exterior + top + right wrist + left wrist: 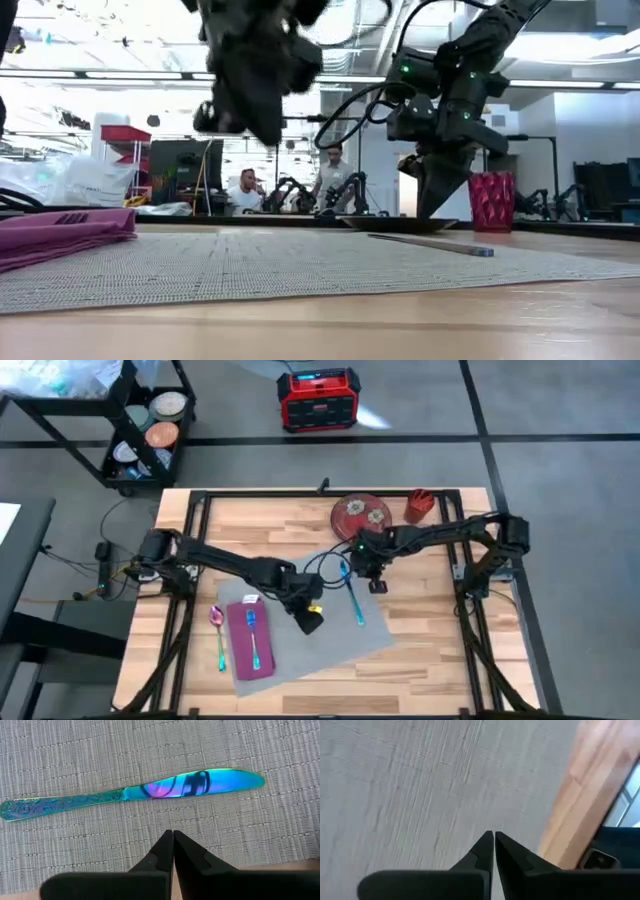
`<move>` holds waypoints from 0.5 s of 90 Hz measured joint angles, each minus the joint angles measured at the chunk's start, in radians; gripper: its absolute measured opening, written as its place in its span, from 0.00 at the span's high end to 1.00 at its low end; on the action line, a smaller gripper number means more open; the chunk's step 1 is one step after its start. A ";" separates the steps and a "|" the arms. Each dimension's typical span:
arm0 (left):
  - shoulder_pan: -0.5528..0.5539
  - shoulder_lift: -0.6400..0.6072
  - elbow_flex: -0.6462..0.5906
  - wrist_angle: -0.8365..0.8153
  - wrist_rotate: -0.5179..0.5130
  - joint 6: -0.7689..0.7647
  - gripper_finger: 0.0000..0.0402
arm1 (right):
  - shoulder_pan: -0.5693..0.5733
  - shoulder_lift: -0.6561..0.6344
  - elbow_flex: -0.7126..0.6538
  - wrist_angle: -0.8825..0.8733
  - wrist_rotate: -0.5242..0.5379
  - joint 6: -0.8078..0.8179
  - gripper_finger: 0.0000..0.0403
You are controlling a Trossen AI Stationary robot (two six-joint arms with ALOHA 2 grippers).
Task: Set table place
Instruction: Adjust the gray table mat
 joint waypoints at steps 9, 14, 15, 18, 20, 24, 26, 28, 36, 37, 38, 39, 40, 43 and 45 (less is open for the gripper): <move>-0.021 -0.047 0.004 -0.070 0.000 -0.009 1.00 | 0.007 0.041 0.000 0.003 0.000 0.000 1.00; -0.032 -0.073 0.006 -0.102 -0.010 -0.023 1.00 | 0.010 0.064 0.000 0.009 -0.002 0.000 1.00; -0.033 -0.078 0.006 -0.112 -0.012 -0.026 1.00 | 0.011 0.068 0.000 0.009 -0.003 0.001 1.00; -0.039 -0.091 0.006 -0.144 -0.017 -0.033 1.00 | 0.015 0.078 0.002 0.011 -0.003 0.001 1.00; -0.043 -0.101 0.006 -0.163 -0.022 -0.038 1.00 | 0.017 0.082 0.002 0.012 -0.005 0.000 1.00; -0.051 -0.112 0.006 -0.198 -0.040 -0.045 1.00 | 0.022 0.089 0.005 0.010 -0.008 0.000 1.00; -0.054 -0.117 0.006 -0.214 -0.046 -0.049 1.00 | 0.024 0.090 0.005 0.010 -0.011 0.000 1.00; -0.058 -0.122 0.006 -0.231 -0.055 -0.051 1.00 | 0.025 0.091 0.005 0.007 -0.017 0.000 1.00; -0.070 -0.133 0.006 -0.285 -0.064 -0.052 1.00 | 0.026 0.092 0.005 -0.006 -0.028 0.026 1.00; -0.072 -0.134 0.006 -0.289 -0.064 -0.052 1.00 | 0.026 0.092 0.005 -0.010 -0.028 0.032 1.00; -0.073 -0.133 0.006 -0.293 -0.064 -0.052 1.00 | 0.026 0.093 0.005 -0.013 -0.028 0.037 1.00; -0.076 -0.133 0.006 -0.298 -0.064 -0.053 1.00 | 0.026 0.093 0.005 -0.017 -0.029 0.043 1.00; -0.078 -0.133 0.006 -0.304 -0.065 -0.053 1.00 | 0.026 0.092 0.005 -0.021 -0.029 0.048 1.00; -0.083 -0.130 0.006 -0.320 -0.065 -0.054 1.00 | 0.029 0.089 0.005 -0.036 -0.029 0.062 1.00; -0.086 -0.128 0.005 -0.328 -0.066 -0.055 1.00 | 0.033 0.087 0.004 -0.054 -0.030 0.071 1.00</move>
